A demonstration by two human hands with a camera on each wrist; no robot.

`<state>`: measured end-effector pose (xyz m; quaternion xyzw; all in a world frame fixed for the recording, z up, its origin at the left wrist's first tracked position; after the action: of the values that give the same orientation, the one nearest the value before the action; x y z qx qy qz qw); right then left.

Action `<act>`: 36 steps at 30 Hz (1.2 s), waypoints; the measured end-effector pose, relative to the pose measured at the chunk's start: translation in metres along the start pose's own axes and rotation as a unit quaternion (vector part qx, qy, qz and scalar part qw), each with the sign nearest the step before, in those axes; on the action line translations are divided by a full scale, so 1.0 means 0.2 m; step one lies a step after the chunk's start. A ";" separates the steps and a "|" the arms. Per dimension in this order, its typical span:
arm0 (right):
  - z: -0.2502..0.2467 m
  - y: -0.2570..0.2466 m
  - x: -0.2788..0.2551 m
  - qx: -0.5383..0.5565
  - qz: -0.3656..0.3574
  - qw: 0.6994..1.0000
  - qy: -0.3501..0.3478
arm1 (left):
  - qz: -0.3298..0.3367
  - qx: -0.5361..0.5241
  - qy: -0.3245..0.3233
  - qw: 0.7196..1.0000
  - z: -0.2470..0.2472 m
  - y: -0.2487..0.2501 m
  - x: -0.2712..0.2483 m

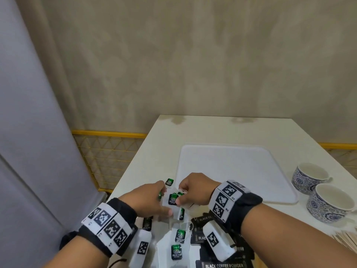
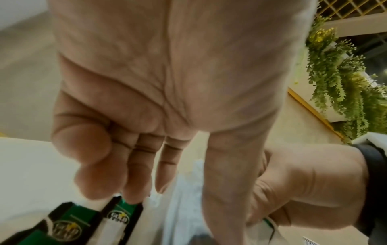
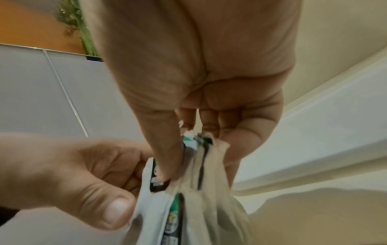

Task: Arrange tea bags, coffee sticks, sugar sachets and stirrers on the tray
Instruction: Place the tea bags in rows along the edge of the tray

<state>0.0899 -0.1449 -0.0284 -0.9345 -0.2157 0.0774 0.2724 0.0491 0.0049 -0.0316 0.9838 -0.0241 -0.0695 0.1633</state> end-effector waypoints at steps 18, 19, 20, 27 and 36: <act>-0.33 -0.20 0.01 0.084 -0.079 0.993 -0.019 | 0.047 -0.336 -0.079 0.937 -0.23 -0.04 -0.05; -0.35 -0.22 0.00 0.104 -0.078 0.991 -0.023 | 0.052 -0.407 -0.106 0.906 -0.23 -0.02 -0.04; -0.38 -0.23 0.00 0.123 -0.078 0.989 -0.028 | 0.054 -0.478 -0.142 0.865 -0.22 0.01 -0.04; -0.44 -0.24 0.03 0.116 -0.082 0.990 -0.010 | 0.024 -0.667 -0.271 0.693 -0.14 0.16 -0.02; -0.35 -0.10 0.05 0.211 0.001 0.975 0.064 | -0.093 -0.702 -0.188 0.680 -0.04 0.13 0.05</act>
<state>0.1099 -0.1588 0.0398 -0.8594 -0.1753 0.0616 0.4764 0.0591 -0.0185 -0.0160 0.5436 0.0929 -0.2645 0.7911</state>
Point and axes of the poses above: each hand's wrist, its own x-axis towards the middle knuckle, its own z-axis out of the palm, y = z × x, the point moved 4 cm from there along x, towards the middle knuckle, and after that the axes turned 15 degrees about y, right-handed, at the moved point
